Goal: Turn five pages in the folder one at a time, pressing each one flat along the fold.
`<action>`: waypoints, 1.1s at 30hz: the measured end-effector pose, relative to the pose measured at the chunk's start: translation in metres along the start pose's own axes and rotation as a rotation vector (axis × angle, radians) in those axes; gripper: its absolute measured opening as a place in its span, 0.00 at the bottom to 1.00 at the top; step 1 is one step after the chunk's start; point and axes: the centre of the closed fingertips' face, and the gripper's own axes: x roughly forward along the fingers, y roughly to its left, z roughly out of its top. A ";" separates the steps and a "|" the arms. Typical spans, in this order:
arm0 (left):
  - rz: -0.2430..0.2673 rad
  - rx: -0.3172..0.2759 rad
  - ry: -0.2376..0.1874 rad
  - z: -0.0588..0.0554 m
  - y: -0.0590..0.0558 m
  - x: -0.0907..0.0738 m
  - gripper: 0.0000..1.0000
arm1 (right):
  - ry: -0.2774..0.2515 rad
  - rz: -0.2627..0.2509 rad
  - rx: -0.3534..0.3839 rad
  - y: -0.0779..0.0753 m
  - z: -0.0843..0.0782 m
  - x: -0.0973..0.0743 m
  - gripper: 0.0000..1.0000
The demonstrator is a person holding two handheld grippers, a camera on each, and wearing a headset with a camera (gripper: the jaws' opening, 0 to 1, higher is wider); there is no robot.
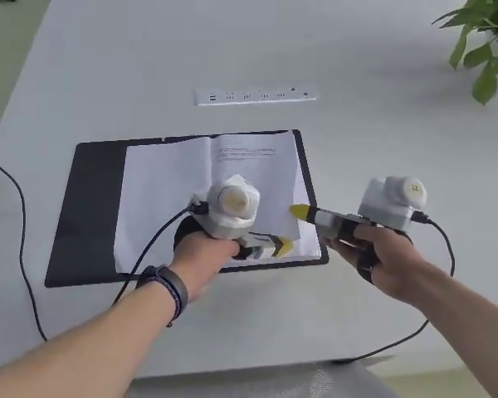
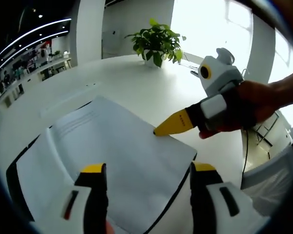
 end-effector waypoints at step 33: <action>0.190 -0.108 -0.120 -0.036 0.071 -0.121 0.71 | 0.008 0.123 -0.073 0.103 -0.007 0.032 0.00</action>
